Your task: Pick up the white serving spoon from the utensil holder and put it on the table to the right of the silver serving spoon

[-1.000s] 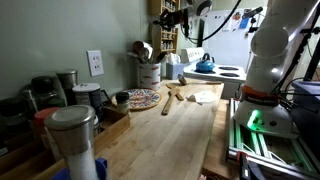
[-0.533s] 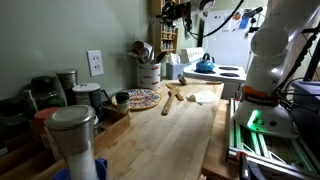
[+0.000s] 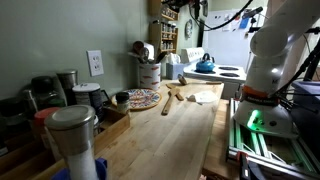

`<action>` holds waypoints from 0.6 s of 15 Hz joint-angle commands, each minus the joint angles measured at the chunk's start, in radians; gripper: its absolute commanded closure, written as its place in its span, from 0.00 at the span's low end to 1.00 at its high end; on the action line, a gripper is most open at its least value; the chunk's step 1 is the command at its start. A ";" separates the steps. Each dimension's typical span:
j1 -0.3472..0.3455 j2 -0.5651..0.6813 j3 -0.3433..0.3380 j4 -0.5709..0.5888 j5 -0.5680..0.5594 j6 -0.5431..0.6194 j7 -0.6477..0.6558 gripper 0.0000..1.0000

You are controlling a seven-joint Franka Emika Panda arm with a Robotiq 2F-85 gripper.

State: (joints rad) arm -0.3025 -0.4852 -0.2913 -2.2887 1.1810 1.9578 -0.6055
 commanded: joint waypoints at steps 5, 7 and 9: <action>-0.015 -0.169 -0.025 -0.012 -0.115 -0.230 0.134 0.97; -0.020 -0.186 -0.004 -0.014 -0.189 -0.278 0.208 0.97; -0.029 -0.210 0.016 -0.022 -0.283 -0.314 0.268 0.97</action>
State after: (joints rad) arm -0.3113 -0.6522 -0.3038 -2.2891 1.0123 1.6947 -0.4307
